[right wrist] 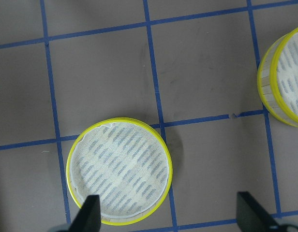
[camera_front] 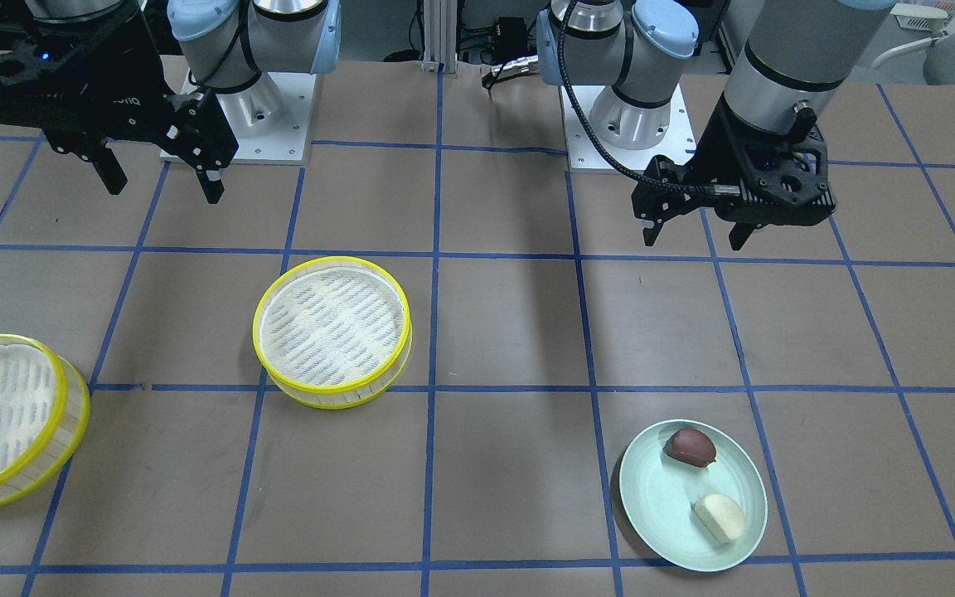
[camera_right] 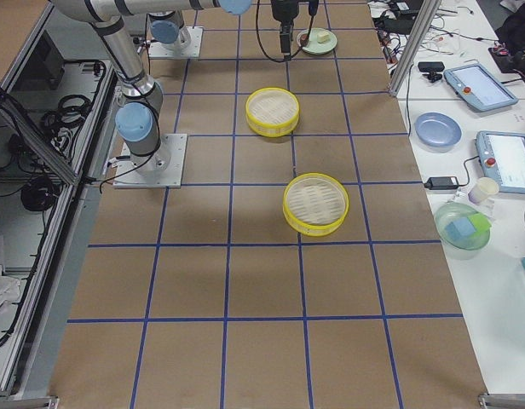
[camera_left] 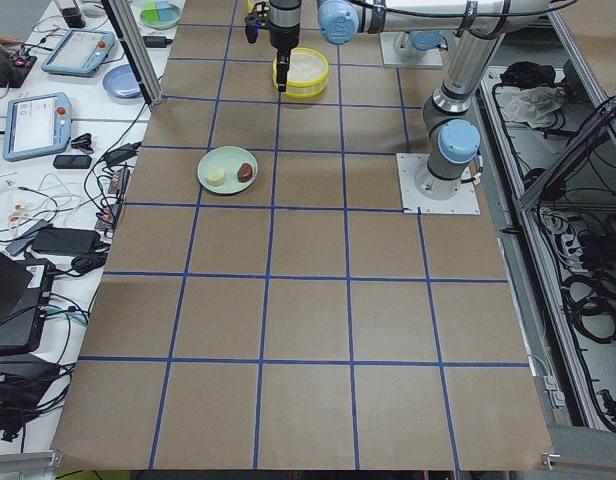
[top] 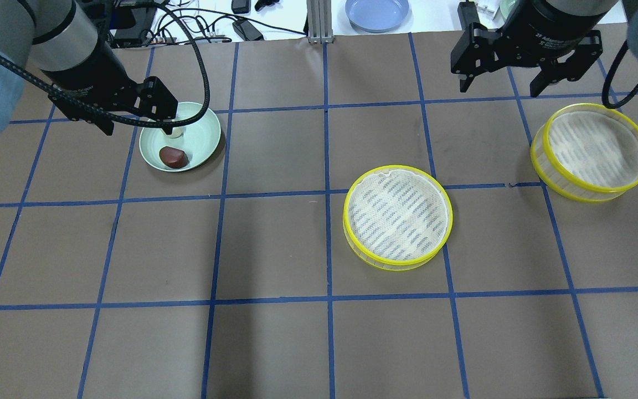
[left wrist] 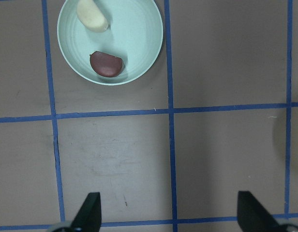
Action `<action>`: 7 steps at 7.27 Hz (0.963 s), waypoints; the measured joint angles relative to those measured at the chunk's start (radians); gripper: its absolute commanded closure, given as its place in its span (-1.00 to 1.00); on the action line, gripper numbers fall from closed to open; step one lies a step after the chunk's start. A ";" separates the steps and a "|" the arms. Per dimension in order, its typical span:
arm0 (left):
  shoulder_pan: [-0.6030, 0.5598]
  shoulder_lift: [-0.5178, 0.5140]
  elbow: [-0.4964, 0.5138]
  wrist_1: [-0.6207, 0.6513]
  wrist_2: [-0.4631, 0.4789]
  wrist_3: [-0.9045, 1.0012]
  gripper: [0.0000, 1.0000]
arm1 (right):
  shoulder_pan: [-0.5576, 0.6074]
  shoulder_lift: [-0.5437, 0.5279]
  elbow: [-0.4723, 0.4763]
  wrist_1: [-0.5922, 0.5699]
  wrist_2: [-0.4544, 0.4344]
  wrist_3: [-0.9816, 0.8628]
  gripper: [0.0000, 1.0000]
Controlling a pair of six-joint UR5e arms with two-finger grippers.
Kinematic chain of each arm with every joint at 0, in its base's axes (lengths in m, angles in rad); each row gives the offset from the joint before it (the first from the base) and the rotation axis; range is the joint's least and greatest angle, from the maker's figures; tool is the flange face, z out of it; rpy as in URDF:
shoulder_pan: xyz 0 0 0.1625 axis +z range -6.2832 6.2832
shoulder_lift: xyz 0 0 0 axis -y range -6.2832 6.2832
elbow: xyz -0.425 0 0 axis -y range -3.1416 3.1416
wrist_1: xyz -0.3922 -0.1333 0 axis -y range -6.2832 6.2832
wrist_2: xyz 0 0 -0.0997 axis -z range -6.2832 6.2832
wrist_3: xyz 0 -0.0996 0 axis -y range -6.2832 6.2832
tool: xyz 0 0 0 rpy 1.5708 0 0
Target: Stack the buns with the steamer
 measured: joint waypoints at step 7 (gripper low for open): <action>0.139 -0.114 0.000 0.212 0.001 0.059 -1.00 | -0.033 0.007 -0.017 0.023 0.001 -0.011 -1.00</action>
